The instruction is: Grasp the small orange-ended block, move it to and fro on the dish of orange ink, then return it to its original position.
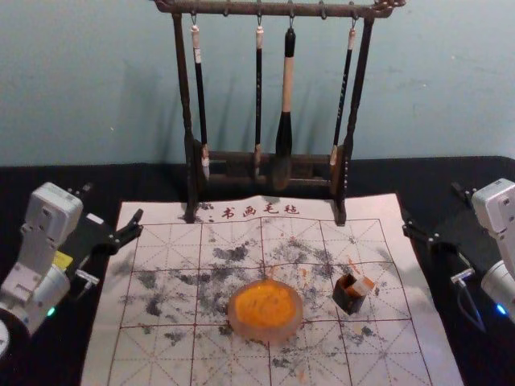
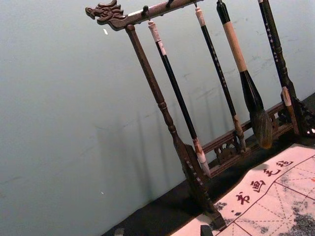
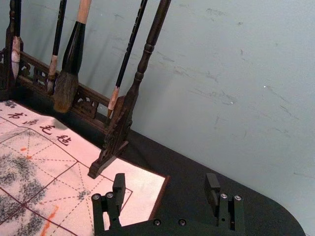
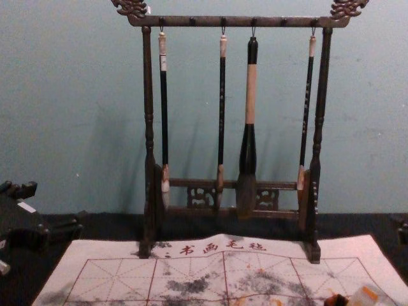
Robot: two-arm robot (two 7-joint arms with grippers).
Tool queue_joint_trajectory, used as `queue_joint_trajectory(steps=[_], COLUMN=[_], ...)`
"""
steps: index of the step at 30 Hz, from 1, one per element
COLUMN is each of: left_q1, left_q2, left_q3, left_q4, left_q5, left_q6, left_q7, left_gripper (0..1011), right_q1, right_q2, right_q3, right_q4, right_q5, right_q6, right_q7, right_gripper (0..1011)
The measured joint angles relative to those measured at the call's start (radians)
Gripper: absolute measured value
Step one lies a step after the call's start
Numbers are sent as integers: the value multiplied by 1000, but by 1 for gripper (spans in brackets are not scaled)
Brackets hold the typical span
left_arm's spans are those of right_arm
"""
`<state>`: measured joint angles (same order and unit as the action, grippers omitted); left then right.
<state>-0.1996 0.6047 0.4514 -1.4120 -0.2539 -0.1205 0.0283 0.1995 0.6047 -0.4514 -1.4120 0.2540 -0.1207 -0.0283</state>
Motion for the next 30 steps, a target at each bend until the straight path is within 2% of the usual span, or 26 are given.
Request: queue_joint_trajectory(steps=[30], left_q1=[0], left_q2=[0], left_q3=[0], left_q4=[0], left_q5=[0], left_q6=[0], left_q7=[0], left_gripper=[1001], right_q1=[0], right_q2=[0], right_q3=[0], right_q4=[0], right_q5=[0], right_q6=[0], right_q7=[0], right_gripper=[1000])
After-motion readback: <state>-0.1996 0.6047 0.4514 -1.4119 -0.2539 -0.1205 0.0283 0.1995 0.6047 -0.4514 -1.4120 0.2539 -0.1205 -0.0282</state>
